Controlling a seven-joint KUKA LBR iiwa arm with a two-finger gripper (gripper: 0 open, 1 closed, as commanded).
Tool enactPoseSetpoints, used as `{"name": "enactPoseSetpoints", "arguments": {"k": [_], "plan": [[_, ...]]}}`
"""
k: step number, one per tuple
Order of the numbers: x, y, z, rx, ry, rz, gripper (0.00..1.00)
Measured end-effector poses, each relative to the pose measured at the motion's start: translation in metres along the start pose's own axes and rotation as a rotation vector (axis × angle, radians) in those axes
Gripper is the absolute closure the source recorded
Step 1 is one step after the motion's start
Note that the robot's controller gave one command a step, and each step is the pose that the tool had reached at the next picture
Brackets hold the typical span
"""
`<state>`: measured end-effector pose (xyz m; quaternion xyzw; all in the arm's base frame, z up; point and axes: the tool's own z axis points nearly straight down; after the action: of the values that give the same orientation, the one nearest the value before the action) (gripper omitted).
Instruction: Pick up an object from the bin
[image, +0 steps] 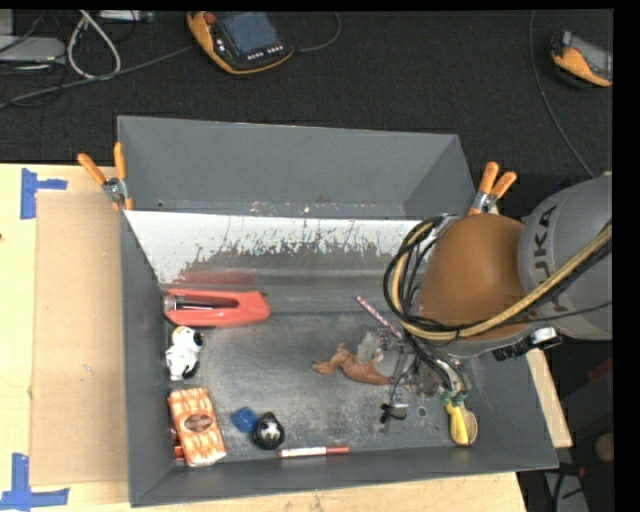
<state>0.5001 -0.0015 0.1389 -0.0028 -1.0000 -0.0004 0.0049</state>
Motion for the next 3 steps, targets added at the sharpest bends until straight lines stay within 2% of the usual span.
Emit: {"name": "enactPoseSetpoints", "arguments": {"k": [1,2,3], "plan": [[-0.002,0.000,-0.004,0.000,-0.008,0.000,0.00],[-0.036,-0.012,0.025,0.000,-0.016,-0.125,0.00],[-0.072,-0.024,0.063,-0.001,-0.008,-0.153,0.00]]}}
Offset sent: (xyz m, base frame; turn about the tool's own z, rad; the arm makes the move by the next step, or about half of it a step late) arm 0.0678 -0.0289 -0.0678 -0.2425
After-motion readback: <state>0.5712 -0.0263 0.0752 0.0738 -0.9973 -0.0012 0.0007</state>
